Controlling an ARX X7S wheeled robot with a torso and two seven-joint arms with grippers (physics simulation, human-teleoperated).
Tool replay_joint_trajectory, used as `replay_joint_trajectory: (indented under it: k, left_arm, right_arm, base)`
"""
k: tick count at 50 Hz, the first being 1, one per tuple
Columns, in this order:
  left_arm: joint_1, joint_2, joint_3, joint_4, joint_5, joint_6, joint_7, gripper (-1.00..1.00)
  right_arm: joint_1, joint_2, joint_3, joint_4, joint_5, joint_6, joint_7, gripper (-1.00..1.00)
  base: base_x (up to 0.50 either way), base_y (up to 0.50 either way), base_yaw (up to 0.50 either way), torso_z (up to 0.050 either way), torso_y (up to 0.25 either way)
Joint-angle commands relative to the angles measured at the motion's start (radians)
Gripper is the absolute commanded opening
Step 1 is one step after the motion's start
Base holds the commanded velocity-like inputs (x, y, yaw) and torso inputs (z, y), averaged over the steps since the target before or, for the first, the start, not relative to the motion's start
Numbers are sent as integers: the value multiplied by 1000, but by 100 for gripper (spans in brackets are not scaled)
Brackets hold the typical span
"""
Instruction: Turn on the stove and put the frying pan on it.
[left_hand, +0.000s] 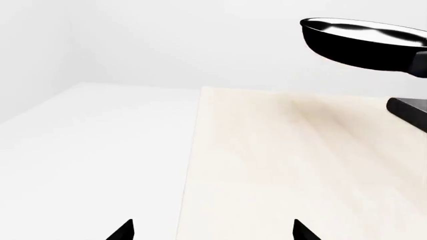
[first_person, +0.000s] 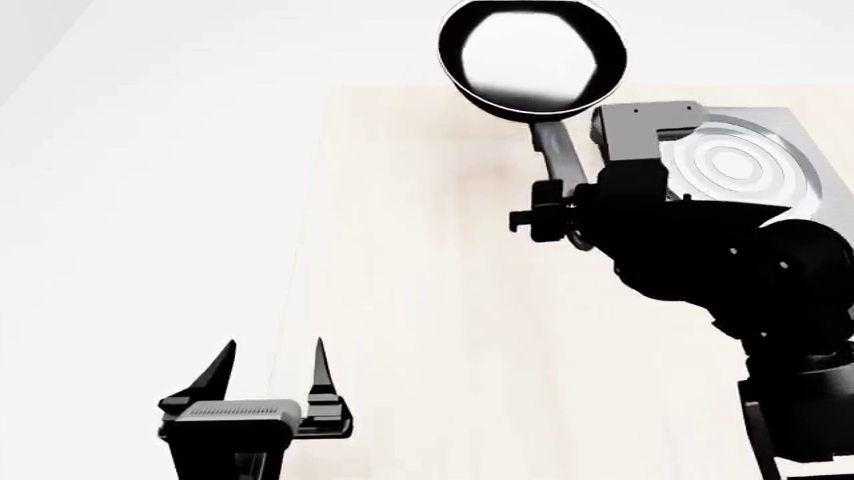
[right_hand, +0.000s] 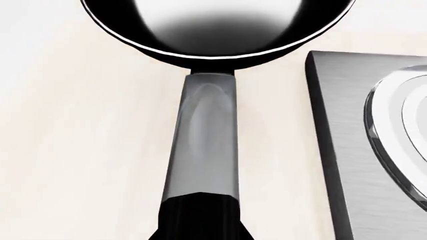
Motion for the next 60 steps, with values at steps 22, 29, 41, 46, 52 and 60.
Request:
replay_joint_trajectory:
  k: [22,29,41,46,52,60]
  left_arm:
    - [-3,-4,4,1,-1,1,-7,100]
    - [-2,-5,5,0,-3,3,-9,100]
    - [-4,-6,6,-2,-5,3,-10,100]
    - [-5,-6,7,-3,-6,4,-10,100]
    - [-6,-7,9,-3,-6,4,-12,100]
    - [-6,-8,10,-4,-7,3,-13,100]
  right_arm:
    - [-67,135,212,-162,80,68,142,-100]
    - [-97,166,249,-166,97,69,163,-100]
    - [-132,214,296,-152,119,71,173,-100]
    - [-149,228,311,-150,125,69,181,-100]
    - [-182,243,337,-156,142,65,184,-100]
    - [-224,261,352,-154,150,59,181,-100]
  base:
    - [0,0,0,1,2]
    - [0,0,0,0,3]
    - [0,0,0,1,3]
    - [0,0,0,0,2]
    - [0,0,0,0,2]
    - [0,0,0,1,3]
